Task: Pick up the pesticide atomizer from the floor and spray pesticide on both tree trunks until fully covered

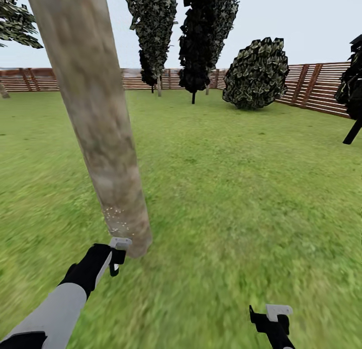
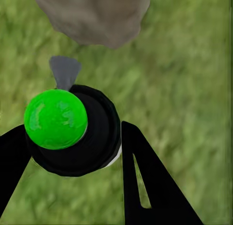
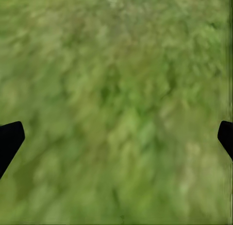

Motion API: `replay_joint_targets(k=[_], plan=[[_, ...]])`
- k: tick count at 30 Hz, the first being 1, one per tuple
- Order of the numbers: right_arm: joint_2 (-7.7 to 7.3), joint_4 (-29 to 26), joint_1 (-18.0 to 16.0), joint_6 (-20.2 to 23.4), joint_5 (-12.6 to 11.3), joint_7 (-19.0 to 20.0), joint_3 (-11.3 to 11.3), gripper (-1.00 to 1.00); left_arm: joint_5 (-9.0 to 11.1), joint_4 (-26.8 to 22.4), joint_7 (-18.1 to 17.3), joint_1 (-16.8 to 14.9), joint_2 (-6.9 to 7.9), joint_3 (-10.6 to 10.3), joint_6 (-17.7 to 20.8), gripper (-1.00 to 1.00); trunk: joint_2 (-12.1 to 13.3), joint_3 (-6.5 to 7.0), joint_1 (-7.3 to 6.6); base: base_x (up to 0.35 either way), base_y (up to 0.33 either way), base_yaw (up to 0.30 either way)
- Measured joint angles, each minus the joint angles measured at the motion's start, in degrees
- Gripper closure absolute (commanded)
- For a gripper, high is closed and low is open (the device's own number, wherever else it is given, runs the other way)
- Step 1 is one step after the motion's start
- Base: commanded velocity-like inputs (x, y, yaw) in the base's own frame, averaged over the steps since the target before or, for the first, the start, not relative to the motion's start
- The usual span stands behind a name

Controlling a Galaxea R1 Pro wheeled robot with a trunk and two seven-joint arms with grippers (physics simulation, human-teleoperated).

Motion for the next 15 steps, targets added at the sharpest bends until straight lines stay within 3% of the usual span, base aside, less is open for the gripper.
replay_joint_targets(k=[11,14,15], plan=[[-0.35,0.0,0.0,0.0,0.0,0.6,0.1,-1.00,-0.3,-0.1,0.8,0.0,0.11,0.1,0.0,1.00,0.0,0.00,0.01,0.002,-0.277,0.042],[-0.44,-0.1,0.0,0.0,0.1,8.6,0.3,-1.00,-0.2,0.0,1.5,0.0,0.06,0.1,0.0,1.00,0.0,0.00,0.01,0.000,-0.278,0.137],[-0.42,-0.1,0.0,0.0,0.1,9.8,0.2,-1.00,-0.2,0.0,1.5,0.0,0.08,0.1,0.0,1.00,0.0,-0.01,0.01,0.000,-0.278,0.221]])
